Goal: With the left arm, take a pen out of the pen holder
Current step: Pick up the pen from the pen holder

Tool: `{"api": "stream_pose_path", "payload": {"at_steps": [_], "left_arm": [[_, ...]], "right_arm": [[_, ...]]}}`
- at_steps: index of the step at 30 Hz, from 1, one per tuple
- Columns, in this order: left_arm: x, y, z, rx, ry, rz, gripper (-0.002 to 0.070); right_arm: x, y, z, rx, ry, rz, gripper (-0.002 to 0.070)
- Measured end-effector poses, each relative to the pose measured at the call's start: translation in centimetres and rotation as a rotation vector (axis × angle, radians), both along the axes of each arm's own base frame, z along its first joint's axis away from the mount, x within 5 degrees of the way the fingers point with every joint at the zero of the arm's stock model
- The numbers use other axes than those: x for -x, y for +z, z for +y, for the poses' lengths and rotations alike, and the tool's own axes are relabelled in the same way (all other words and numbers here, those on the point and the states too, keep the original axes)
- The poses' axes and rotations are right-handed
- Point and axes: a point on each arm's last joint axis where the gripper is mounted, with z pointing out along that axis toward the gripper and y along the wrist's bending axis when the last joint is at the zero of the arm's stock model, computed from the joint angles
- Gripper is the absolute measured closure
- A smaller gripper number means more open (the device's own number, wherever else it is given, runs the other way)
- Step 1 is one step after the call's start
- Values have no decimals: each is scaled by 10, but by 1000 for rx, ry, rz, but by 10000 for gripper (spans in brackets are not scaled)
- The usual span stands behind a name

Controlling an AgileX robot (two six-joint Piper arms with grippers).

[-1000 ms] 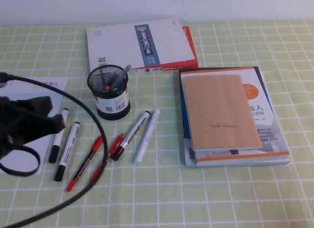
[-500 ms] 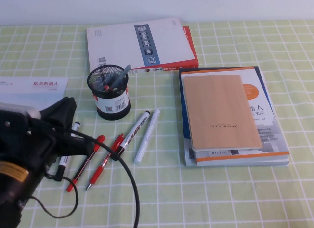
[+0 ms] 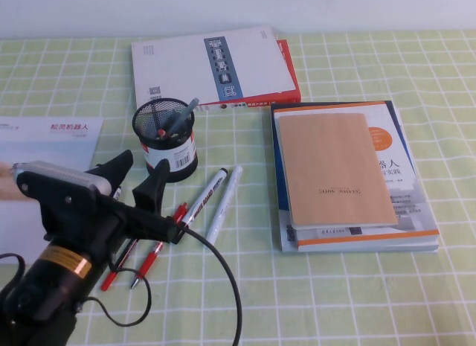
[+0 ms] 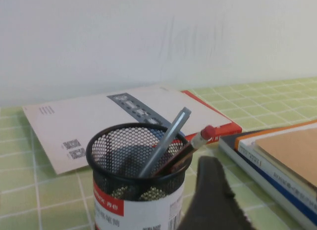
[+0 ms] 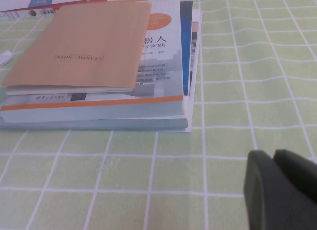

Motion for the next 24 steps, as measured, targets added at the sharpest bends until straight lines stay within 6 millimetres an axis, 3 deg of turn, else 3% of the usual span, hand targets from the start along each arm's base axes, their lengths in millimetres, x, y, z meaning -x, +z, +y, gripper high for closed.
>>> {"api": "stream_pose_path", "payload": {"at_steps": [2,6,24], "left_arm": [[-2,-2,-1,13,3,-23,260],[-5,-10,-3,6,4,-12,229],[-54,-9,-24,-25,50,-82,223]], "right_arm": [[0,0,0,0,0,0,691],[0,0,0,0,0,0,691],[0,0,0,0,0,0,691]]}}
